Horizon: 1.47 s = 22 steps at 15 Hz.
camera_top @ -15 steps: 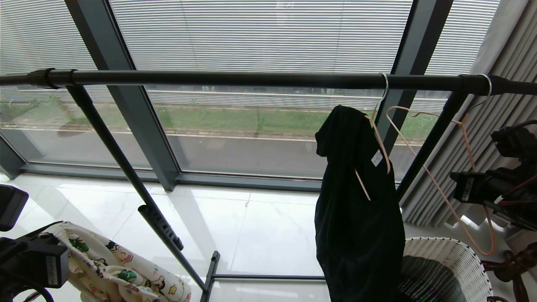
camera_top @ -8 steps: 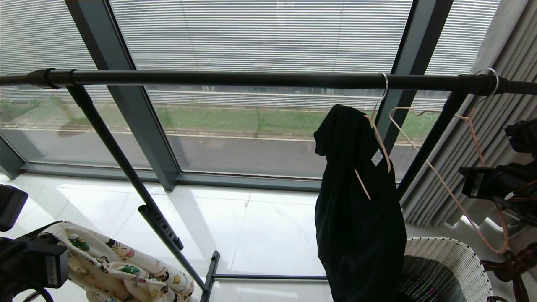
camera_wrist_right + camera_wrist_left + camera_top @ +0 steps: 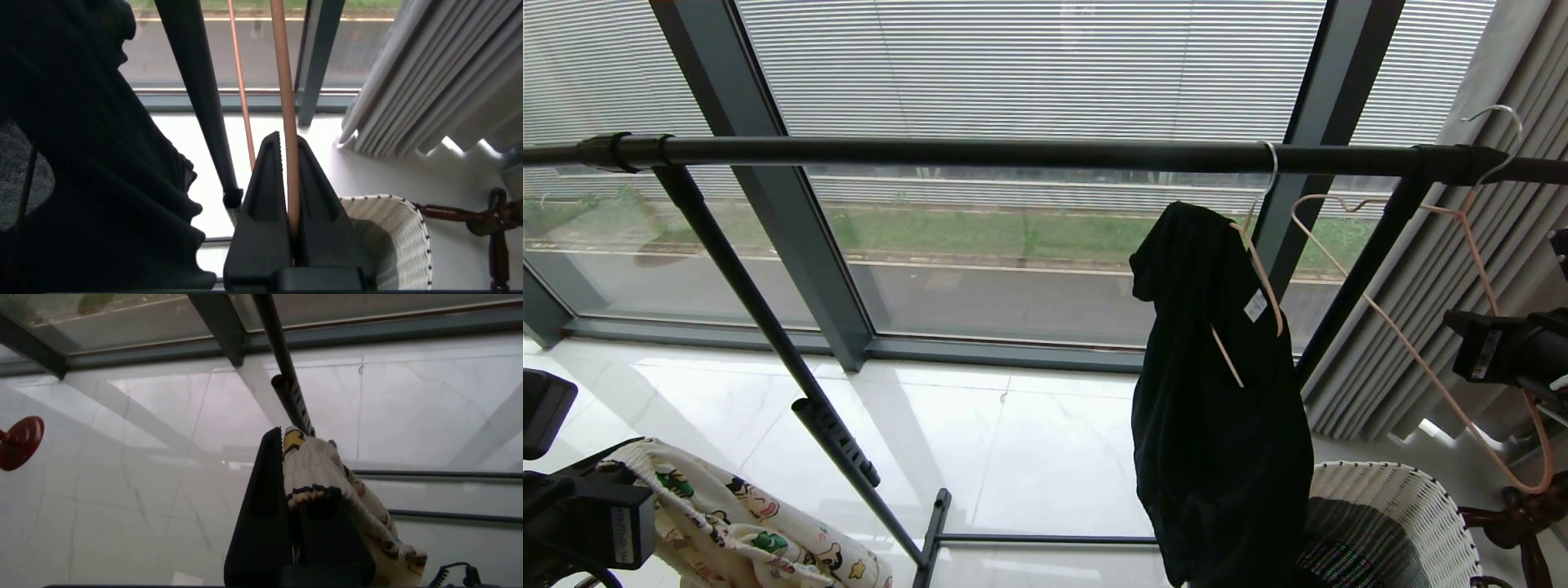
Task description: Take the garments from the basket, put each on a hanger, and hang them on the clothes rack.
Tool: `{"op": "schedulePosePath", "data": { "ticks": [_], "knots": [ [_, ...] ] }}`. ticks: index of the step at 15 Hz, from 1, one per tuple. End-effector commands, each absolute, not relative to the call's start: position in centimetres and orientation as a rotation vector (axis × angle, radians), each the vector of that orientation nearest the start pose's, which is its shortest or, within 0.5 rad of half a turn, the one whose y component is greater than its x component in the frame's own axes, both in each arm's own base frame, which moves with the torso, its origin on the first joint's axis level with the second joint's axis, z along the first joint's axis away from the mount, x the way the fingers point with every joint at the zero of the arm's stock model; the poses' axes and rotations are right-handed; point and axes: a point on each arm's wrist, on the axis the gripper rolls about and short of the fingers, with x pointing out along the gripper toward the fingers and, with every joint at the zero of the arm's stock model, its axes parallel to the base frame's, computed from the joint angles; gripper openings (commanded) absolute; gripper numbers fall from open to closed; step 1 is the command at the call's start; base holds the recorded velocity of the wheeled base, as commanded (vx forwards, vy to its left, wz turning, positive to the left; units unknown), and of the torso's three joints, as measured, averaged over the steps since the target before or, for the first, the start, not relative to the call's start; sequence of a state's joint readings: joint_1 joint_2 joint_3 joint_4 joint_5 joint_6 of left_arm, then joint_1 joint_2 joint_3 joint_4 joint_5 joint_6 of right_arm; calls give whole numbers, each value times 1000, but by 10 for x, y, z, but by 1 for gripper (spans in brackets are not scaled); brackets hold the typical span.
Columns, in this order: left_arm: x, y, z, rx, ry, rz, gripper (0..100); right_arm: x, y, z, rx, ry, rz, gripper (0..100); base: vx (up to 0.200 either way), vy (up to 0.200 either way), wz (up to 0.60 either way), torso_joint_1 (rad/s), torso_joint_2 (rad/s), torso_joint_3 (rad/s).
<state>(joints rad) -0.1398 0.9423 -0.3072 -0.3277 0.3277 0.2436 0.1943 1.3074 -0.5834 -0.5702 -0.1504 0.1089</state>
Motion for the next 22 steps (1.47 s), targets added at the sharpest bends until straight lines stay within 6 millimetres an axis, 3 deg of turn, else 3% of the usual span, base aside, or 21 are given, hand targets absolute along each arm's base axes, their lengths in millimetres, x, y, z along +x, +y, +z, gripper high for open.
{"op": "schedulePosePath", "data": {
  "ticks": [1, 9, 14, 22],
  "knots": [
    [105, -7, 169, 313, 321, 150, 0, 196, 35, 219, 80, 131, 38, 0, 0, 0, 0, 0, 0, 0],
    [106, -8, 169, 313, 322, 150, 0, 155, 17, 220, 23, 67, -19, 0, 0, 0, 0, 0, 0, 0],
    [106, -7, 169, 334, 323, 148, 0, 126, 13, 208, -10, 50, -18, 0, 0, 0, 0, 0, 0, 0],
    [106, -7, 169, 342, 325, 147, 0, 106, 11, 208, -37, 26, -13, 0, -200, 0, 0, 2, 4, 3]
  ]
}}
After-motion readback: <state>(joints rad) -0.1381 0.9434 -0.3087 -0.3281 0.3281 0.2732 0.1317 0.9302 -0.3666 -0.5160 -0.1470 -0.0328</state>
